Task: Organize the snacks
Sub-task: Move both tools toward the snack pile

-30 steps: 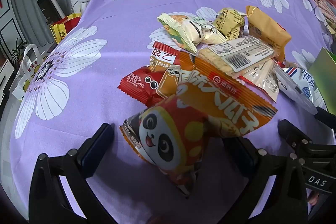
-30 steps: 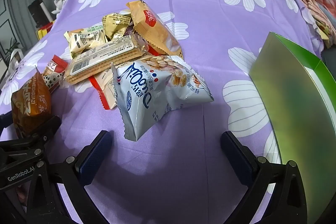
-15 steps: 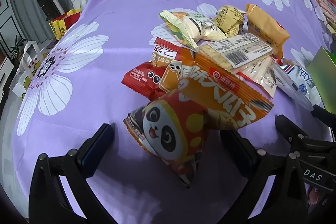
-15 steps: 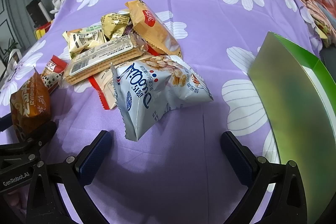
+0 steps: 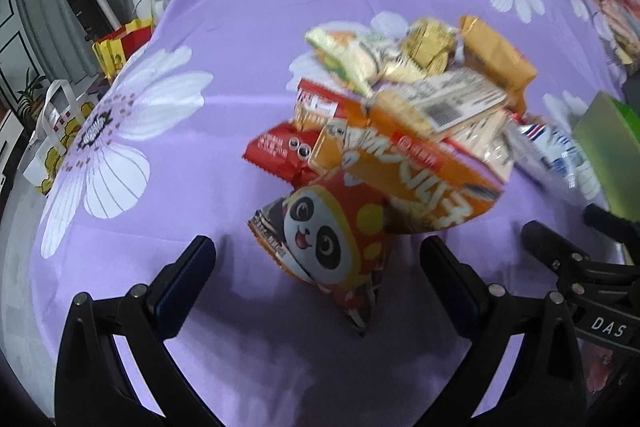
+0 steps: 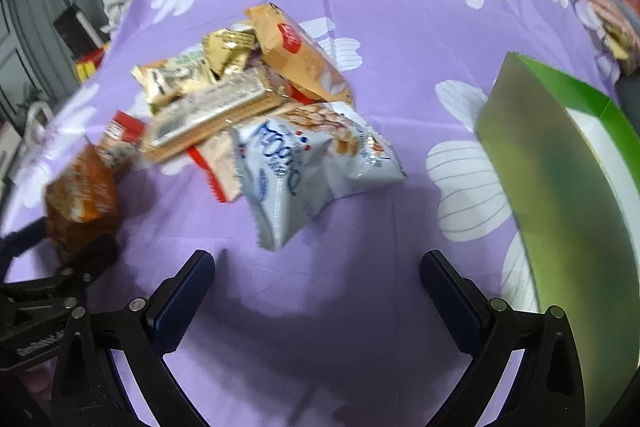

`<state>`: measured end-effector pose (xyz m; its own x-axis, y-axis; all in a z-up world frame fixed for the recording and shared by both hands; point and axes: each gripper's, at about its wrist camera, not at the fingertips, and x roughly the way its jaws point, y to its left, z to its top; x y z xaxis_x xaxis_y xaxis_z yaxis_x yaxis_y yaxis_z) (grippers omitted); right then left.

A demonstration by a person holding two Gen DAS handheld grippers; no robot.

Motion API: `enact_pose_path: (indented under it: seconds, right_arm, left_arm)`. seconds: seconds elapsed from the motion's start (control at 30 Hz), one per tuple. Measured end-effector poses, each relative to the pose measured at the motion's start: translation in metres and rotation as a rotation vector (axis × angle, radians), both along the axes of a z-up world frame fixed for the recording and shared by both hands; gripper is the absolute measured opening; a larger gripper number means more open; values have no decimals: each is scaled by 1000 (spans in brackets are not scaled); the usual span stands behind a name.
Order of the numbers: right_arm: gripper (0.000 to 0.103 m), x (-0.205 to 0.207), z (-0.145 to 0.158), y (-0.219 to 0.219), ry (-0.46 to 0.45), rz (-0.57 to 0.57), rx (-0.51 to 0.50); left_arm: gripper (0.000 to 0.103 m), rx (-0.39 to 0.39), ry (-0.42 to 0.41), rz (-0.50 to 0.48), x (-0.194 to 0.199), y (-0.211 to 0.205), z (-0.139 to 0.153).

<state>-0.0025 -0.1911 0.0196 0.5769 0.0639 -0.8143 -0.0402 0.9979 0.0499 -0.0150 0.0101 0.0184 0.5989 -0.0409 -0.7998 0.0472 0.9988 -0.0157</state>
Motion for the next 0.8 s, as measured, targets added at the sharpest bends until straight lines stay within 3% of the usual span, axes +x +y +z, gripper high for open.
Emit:
enact_pose_path:
  seconds: [0.2, 0.4, 0.8]
  right_arm:
    - [102, -13, 19, 4, -65, 27, 39]
    - [102, -19, 33, 2, -128, 12, 55]
    - [102, -20, 39, -6, -146, -4, 82]
  left_arm:
    - [102, -10, -64, -12, -9, 3, 17]
    - [102, -28, -71, -14, -11, 2, 21]
    - [100, -54, -80, -2, -10, 7, 26]
